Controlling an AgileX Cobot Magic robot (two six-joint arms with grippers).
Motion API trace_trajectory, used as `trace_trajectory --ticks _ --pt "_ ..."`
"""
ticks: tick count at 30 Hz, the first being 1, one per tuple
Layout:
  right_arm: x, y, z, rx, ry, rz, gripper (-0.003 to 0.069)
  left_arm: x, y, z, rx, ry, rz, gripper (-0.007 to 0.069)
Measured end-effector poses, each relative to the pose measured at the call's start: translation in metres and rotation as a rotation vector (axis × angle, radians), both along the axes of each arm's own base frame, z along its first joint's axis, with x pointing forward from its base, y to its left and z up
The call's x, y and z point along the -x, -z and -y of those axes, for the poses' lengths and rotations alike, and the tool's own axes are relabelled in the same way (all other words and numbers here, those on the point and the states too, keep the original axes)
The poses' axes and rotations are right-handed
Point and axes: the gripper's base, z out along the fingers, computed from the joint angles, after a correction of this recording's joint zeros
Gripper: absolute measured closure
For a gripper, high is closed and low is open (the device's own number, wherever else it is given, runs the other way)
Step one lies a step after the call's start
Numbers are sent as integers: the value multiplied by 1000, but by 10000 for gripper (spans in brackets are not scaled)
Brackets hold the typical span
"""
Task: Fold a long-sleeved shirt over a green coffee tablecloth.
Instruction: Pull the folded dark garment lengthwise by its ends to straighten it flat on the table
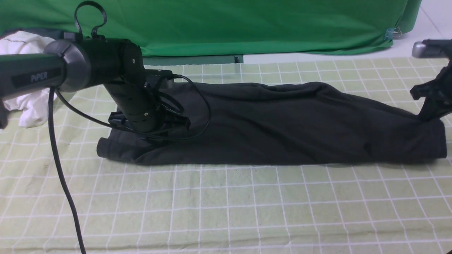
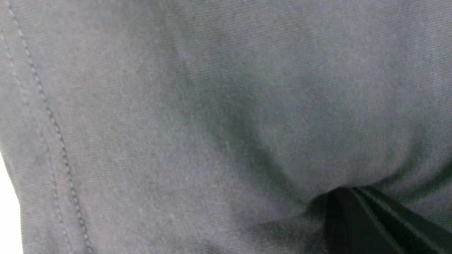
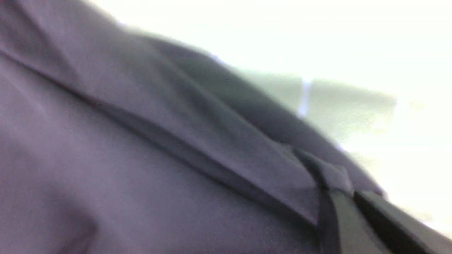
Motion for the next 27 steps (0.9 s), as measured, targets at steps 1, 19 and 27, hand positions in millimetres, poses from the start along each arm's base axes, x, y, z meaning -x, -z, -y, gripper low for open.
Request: trace_trajectory --ticks 1,19,27 --pt "-2 -2 4 7 6 17 627 0 0 0 0 0 0 613" --pt "-11 -21 29 230 94 68 338 1 0 0 1 1 -5 613" --pt "0 -87 -35 96 -57 185 551 2 -15 4 61 -39 35 613"
